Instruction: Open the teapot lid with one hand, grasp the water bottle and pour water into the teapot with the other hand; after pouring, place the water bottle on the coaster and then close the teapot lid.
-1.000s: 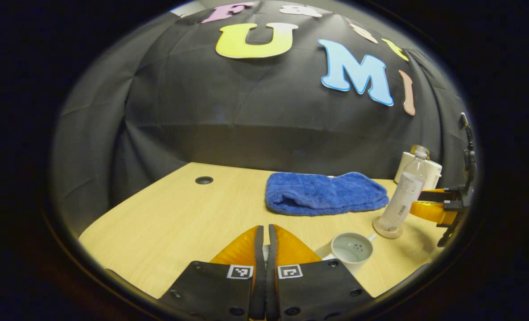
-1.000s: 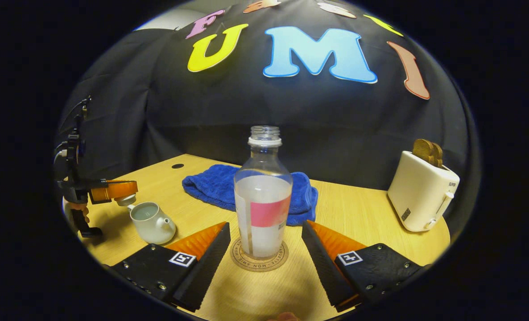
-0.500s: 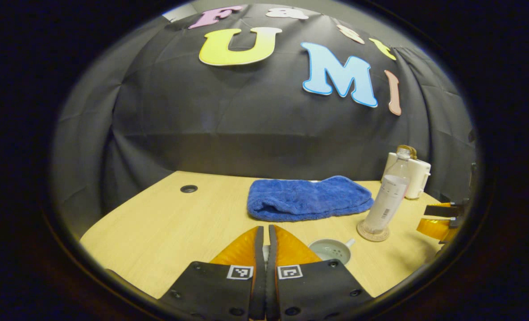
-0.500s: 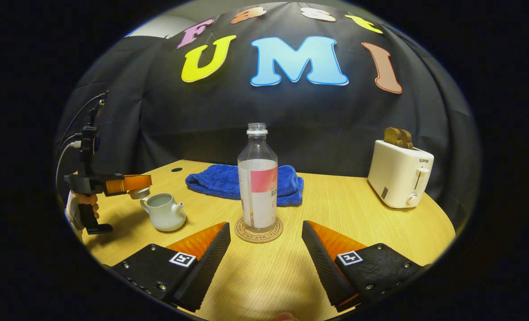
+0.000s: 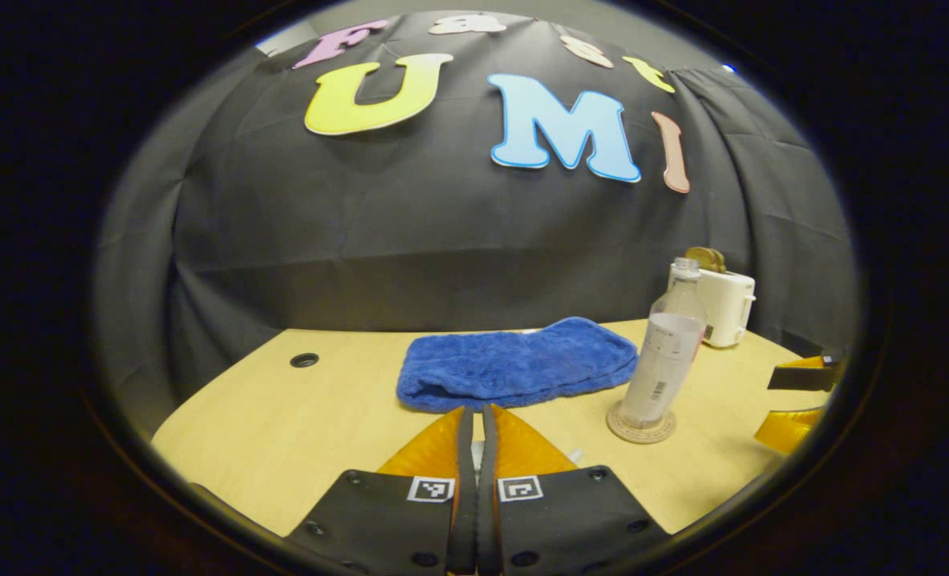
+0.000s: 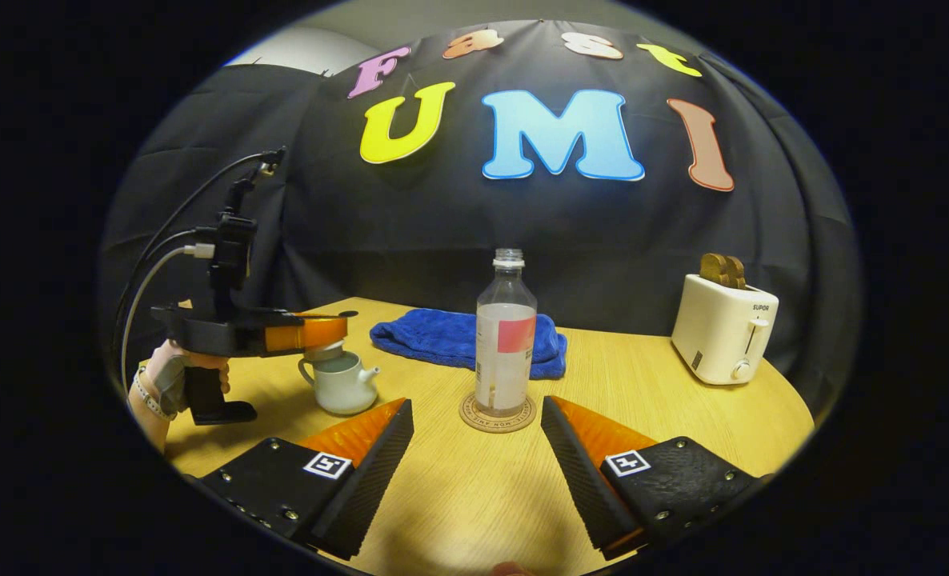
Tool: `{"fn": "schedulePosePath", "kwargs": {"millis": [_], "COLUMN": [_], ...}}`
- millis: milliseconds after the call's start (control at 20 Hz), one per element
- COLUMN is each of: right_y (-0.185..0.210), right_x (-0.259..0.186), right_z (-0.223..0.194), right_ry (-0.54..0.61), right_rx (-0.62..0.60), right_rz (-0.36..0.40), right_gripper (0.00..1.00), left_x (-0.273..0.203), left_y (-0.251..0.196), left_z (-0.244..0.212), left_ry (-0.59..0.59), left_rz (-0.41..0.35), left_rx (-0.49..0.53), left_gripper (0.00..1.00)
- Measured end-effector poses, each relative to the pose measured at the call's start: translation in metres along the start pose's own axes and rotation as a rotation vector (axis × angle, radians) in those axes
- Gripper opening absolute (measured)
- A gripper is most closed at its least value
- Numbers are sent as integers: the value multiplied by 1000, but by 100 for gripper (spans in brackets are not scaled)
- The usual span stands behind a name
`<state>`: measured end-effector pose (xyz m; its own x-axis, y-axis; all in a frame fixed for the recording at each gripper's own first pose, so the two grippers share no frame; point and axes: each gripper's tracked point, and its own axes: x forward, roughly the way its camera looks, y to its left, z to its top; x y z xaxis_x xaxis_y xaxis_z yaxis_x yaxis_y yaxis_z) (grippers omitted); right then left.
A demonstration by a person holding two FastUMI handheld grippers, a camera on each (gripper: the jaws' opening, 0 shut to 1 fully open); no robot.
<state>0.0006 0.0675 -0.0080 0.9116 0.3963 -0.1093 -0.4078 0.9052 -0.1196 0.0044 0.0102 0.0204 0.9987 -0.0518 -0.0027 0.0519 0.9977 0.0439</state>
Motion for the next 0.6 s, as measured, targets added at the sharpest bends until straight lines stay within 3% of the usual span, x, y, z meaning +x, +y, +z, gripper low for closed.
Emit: {"fn": "schedulePosePath", "kwargs": {"millis": [600], "right_y": [-10], "right_x": [-7], "right_z": [-2], "right_ry": [-23], "right_rx": [45], "right_rz": [4], "right_gripper": [99], "left_x": [4], "left_y": [-17], "left_z": [-7], "left_ry": [12], "left_rz": [0], "left_rx": [-11], "left_gripper": [7]}}
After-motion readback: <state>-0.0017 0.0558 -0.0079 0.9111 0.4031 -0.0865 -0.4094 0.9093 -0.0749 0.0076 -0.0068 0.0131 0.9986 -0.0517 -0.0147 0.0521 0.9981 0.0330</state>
